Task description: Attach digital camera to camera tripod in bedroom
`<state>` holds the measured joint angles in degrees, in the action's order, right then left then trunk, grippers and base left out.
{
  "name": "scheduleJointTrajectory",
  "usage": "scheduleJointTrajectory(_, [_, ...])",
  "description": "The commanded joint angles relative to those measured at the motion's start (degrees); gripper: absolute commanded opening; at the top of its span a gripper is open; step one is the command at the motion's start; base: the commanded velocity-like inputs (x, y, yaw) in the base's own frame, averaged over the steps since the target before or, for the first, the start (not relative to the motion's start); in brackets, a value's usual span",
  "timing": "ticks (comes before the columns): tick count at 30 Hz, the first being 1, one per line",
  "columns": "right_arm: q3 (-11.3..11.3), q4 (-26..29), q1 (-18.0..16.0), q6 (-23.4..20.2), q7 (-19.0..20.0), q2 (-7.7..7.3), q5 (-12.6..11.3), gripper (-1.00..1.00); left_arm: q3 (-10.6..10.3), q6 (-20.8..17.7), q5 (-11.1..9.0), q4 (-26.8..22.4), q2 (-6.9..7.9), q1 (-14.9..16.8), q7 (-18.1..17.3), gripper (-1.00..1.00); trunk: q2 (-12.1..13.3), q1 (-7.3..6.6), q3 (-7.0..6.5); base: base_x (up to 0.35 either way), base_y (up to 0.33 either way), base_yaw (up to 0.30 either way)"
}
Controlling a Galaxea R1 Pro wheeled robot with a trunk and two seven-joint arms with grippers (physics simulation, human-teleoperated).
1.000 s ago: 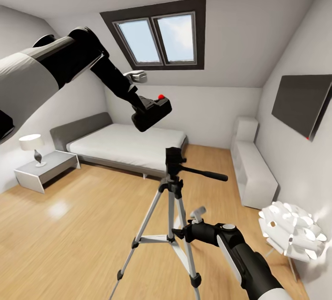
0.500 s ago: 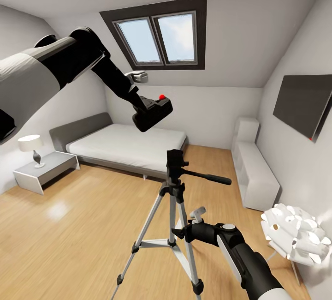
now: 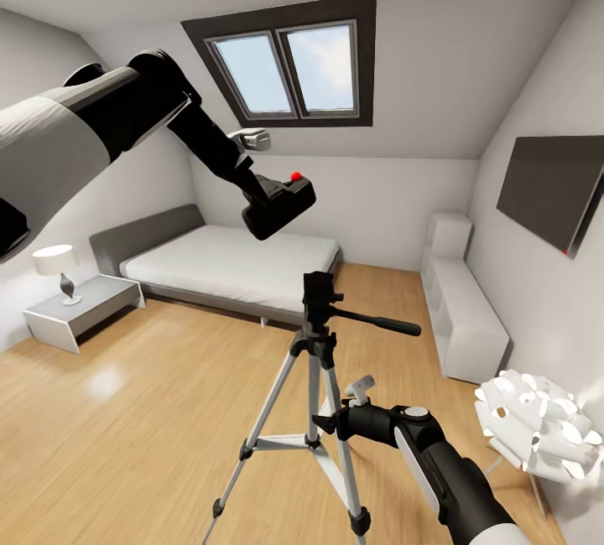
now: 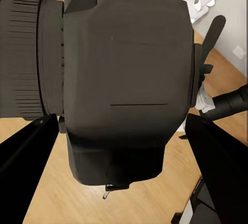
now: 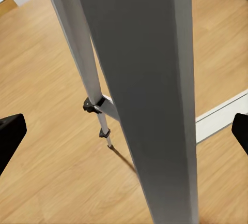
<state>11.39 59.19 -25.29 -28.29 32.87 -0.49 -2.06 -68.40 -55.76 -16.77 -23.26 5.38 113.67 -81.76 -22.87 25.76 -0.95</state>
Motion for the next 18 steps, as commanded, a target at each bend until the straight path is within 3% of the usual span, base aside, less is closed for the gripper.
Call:
scheduleJointTrajectory(1, [0.09, 0.05, -0.03, -0.36, 0.00, -0.04, -0.21, 1.00, -0.28, -0.58, -0.13, -0.08, 0.05, 0.06, -0.20, -1.00, -0.05, 0.02, 0.03, 0.000, 0.000, 0.000])
scheduleJointTrajectory(2, [0.08, 0.05, -0.03, -0.36, 0.00, -0.04, -0.22, 1.00, -0.31, -0.58, -0.20, -0.09, 0.04, 0.06, -0.28, -1.00, -0.05, 0.02, 0.03, 0.000, 0.000, 0.000])
scheduleJointTrajectory(3, [0.07, 0.05, -0.03, -0.36, 0.00, -0.04, -0.22, -1.00, -0.35, -0.58, -0.25, -0.09, 0.01, 0.06, -0.37, -1.00, -0.05, 0.02, 0.03, 0.000, 0.000, 0.000])
scheduleJointTrajectory(18, [0.07, 0.05, -0.03, -0.36, 0.08, -0.11, -0.22, -1.00, -0.96, -0.61, -0.21, -0.65, -0.24, -0.02, -1.34, -1.00, -0.05, 0.02, 0.03, 0.000, 0.000, 0.000])
